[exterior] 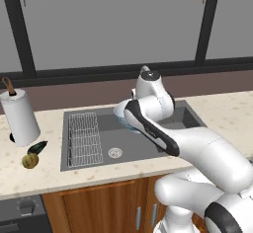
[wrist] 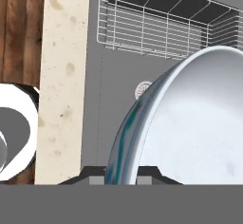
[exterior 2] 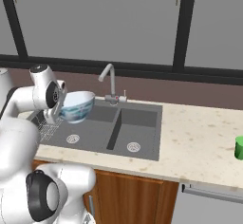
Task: Remove the squash and eggplant from the sink. Then move the bowl and cup from the counter to the sink for washing.
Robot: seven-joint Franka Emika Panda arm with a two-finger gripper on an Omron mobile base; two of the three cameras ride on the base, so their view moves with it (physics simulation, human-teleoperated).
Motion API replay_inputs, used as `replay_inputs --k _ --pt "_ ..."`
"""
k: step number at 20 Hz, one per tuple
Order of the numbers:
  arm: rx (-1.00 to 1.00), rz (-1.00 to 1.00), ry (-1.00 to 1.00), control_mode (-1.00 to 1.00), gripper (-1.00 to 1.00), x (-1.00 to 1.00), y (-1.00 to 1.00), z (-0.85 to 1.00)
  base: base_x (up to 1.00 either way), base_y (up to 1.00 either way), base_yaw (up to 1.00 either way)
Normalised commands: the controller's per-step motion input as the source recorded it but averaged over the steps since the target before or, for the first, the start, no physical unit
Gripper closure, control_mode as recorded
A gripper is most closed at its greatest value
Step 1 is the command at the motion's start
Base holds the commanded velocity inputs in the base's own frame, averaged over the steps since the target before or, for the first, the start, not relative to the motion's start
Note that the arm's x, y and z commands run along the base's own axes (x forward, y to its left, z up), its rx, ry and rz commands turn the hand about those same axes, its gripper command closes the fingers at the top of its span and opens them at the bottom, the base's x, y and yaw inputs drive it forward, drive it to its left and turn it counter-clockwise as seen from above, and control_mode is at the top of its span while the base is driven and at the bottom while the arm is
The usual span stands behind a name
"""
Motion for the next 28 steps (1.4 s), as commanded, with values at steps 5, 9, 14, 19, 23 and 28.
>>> replay_inputs --k 5,9,14,19,23,28 --pt "0.07 0.0 0.0 -1.0 1.0 0.1 0.18 -0.05 0.0 0.0 0.0" --pt "0.08 0.0 0.0 -1.0 1.0 0.11 0.13 -0.06 0.0 0.0 0.0" --pt "0.01 0.0 0.0 -1.0 1.0 0.11 0.01 -0.09 0.0 0.0 0.0" --pt "0.01 0.0 0.0 -1.0 1.0 0.09 0.0 -0.12 0.0 0.0 0.0" --pt "0.05 0.0 -0.01 -1.0 1.0 0.09 0.0 -0.13 0.0 0.0 0.0" --pt "0.03 0.01 -0.05 -1.0 1.0 0.09 0.0 -0.14 0.0 0.0 0.0"
